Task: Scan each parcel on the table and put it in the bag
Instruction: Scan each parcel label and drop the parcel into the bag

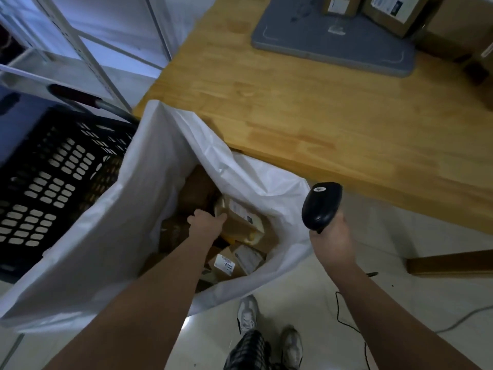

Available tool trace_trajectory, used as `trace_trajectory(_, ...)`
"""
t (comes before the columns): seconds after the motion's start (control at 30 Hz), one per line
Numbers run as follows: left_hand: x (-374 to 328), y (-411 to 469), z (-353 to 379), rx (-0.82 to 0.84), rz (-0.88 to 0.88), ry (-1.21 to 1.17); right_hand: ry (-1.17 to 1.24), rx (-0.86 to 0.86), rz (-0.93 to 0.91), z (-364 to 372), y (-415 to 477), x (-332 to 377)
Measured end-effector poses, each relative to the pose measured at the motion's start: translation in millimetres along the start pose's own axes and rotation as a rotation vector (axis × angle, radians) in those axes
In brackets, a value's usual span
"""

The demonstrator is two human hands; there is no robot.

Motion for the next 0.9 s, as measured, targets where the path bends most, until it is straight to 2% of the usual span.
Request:
trace_trajectory(0.2,-46.5,-33.0,-22.1,0.023,0.349,-0.055,0.047,0.024,0.021,-15.5,5.1,9.1)
trace_trajectory(0.3,-83.9,-54.6,-24.4,0.044,0.488,-0.099,0.153,-0.021,-0.015,-42.5,11.4,18.6)
trace_trajectory(0.43,-140.6,-80.7,-14.9,0.057,0.651,-0.066,0.164,-0.114,-0.029,-90.1,39.2,15.0)
trace_trajectory(0.57,-197.4,-101.3,12.5,0.111,0.746,-0.072,0.194,-0.193,0.014,-143.0,69.0,0.3)
trace_trajectory(0.73,-273.7,-120.7,62.5,0.138,0.820,-0.077,0.243,-0.338,-0.044,-211.3,120.9,-27.6)
trace_trajectory(0.9,-361.3,-143.7,128.5,0.150,0.855,-0.092,0.304,-0.373,-0.089,-285.7,193.9,-54.7)
Point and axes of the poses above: each hand's wrist, its own y-axis towards the middle knuckle, its own z-axis out of the palm, x = y × z, the point moved 2 cm from there along y, towards the middle knuckle, and after that the axes turned 3 degrees about -y, right-handed, at the moved point
